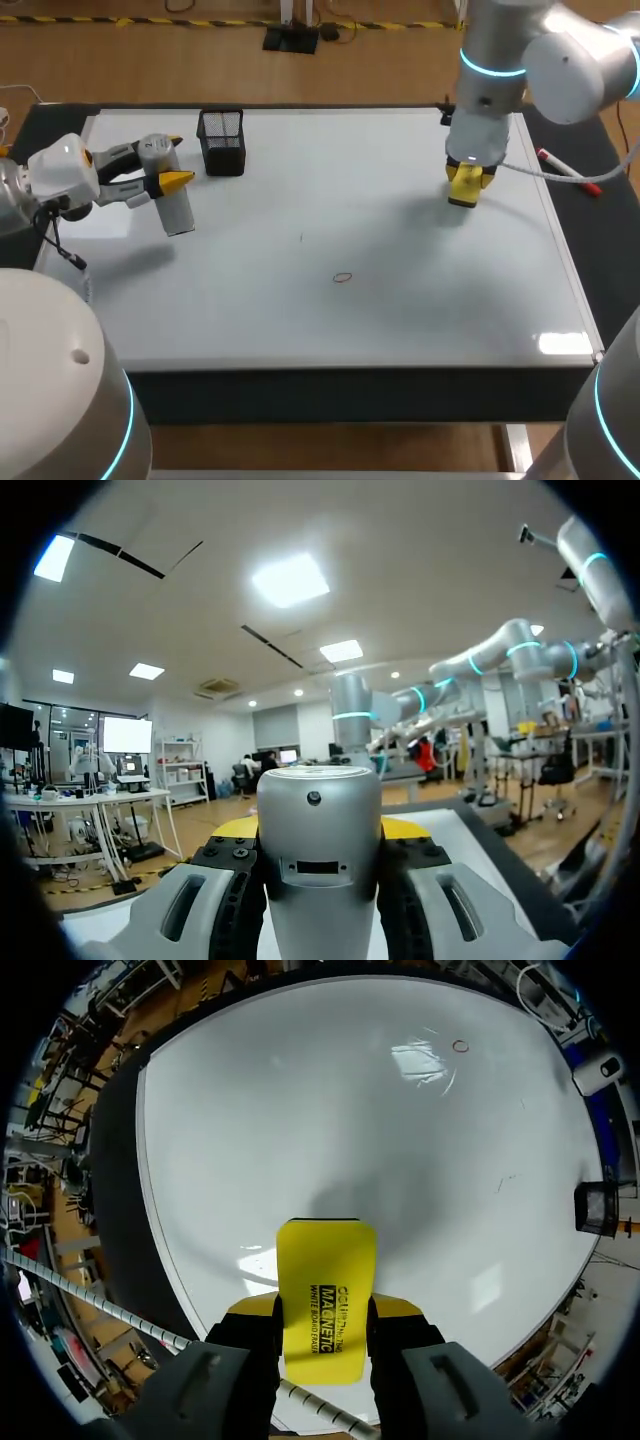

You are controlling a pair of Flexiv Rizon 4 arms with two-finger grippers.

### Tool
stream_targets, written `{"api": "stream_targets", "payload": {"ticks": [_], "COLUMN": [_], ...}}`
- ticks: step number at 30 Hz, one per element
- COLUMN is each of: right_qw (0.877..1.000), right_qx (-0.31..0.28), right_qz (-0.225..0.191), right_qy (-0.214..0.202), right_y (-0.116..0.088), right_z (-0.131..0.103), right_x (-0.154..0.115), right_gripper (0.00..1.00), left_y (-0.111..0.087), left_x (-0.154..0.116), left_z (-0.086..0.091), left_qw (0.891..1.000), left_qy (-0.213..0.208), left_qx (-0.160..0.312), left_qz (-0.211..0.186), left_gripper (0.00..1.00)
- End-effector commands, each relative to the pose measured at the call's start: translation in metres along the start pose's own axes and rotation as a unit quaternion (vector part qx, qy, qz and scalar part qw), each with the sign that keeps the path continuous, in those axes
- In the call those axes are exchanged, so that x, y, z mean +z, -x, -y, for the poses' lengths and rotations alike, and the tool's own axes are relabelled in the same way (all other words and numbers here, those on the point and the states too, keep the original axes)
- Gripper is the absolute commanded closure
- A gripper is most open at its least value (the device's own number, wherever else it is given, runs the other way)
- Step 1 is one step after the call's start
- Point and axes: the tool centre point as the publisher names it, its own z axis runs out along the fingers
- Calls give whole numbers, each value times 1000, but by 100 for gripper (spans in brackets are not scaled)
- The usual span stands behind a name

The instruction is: Pick up the inspection probe, press it on each red-marked spot on the whiteboard one by one, put down the probe, pick up the eraser, and wipe off all the red marks.

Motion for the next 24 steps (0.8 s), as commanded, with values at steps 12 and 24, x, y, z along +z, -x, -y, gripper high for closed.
{"api": "stream_targets", "payload": {"ticks": [12, 24], "right_qw": [1000, 1000], "right_qx": [10, 10], "right_qz": [-2, -2], "right_qy": [2, 2], "right_y": [-7, -7], "right_z": [1, 1], "right_x": [0, 0], "right_gripper": [100, 100], "left_y": [0, 0], "left_x": [0, 0], "left_z": [1, 1], "left_qw": [1000, 1000], "left_qy": [0, 0], "left_qx": [0, 0], "left_qz": [1, 1], "left_gripper": [100, 100]}}
